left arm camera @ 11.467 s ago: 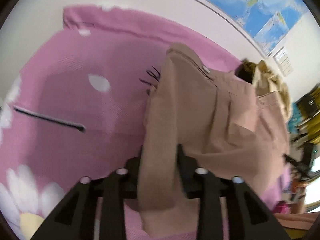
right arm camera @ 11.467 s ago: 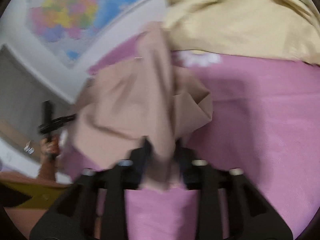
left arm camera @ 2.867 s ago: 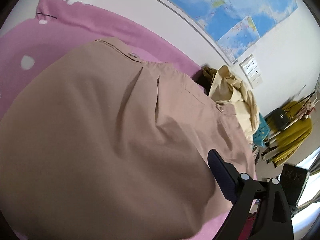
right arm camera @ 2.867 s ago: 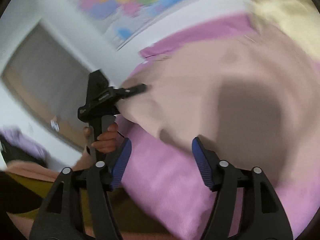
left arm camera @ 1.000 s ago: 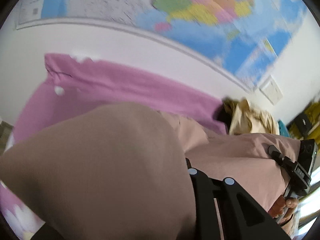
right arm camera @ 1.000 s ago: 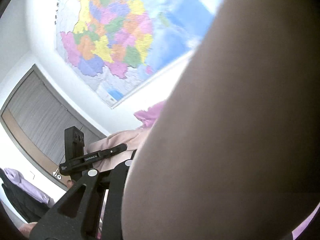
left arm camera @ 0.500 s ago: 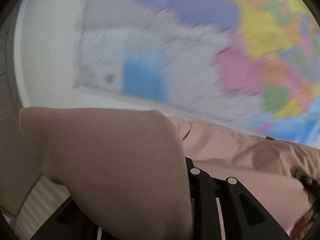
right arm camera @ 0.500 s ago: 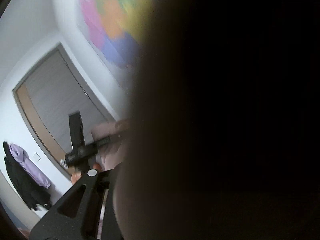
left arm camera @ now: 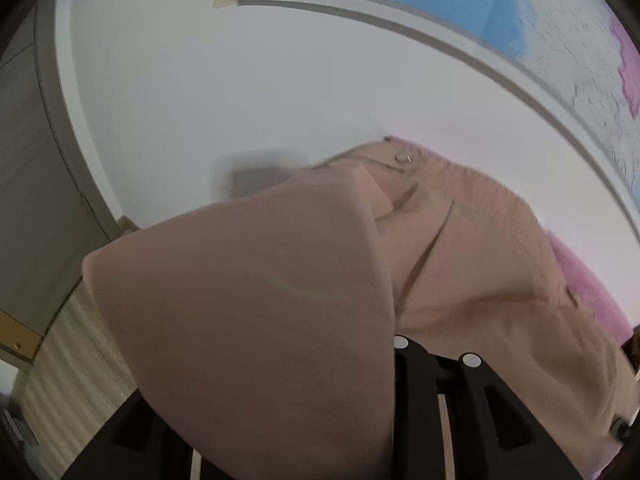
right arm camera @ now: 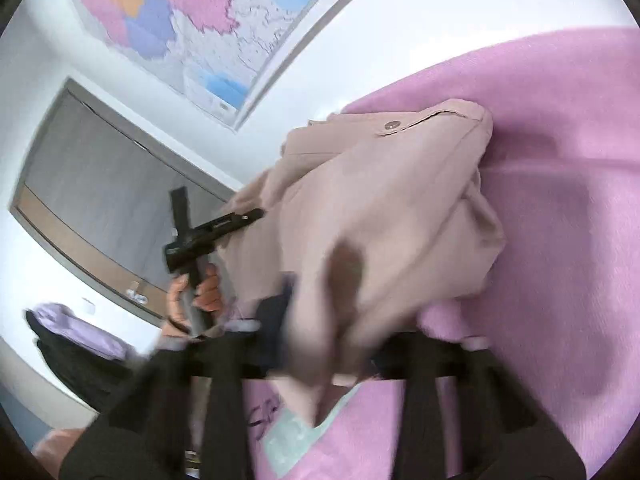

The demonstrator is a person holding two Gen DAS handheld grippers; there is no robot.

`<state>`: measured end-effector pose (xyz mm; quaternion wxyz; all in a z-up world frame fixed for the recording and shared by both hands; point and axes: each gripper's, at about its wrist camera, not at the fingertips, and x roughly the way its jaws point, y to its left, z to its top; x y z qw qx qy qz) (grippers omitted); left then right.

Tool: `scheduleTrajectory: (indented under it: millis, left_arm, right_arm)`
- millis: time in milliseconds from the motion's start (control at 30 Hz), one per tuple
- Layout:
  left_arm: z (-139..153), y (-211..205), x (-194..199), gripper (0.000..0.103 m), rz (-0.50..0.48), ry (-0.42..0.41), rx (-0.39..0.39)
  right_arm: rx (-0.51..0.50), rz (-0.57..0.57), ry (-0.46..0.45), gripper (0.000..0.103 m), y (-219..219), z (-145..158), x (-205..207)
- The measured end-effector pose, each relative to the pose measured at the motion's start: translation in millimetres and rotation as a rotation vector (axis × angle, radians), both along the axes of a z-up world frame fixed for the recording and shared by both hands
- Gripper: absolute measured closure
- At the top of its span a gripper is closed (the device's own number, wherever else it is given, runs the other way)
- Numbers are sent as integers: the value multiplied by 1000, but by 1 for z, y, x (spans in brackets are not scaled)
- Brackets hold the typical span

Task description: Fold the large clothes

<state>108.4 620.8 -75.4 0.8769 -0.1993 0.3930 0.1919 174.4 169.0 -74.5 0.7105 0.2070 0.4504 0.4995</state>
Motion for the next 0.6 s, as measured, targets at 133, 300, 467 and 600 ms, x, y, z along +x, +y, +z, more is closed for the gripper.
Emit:
scheduleTrajectory:
  millis: [133,300,467,600]
  left_arm:
    - [-6,2,-1,71,44,25,-3]
    - [3,-20,-16,52,38,72,132]
    - [25,-36,-46,36,71,73,212]
    - [47,-58,-71,32,86,28,325]
  right_arm:
    - [-123,40,5,88,12,-16,-6]
    - [-167,8,4,73,-2,-34,-18]
    - [-240,-36,-108,57,-14,-15,-26]
    - [-288,-109,-224,57,-31,19,-23]
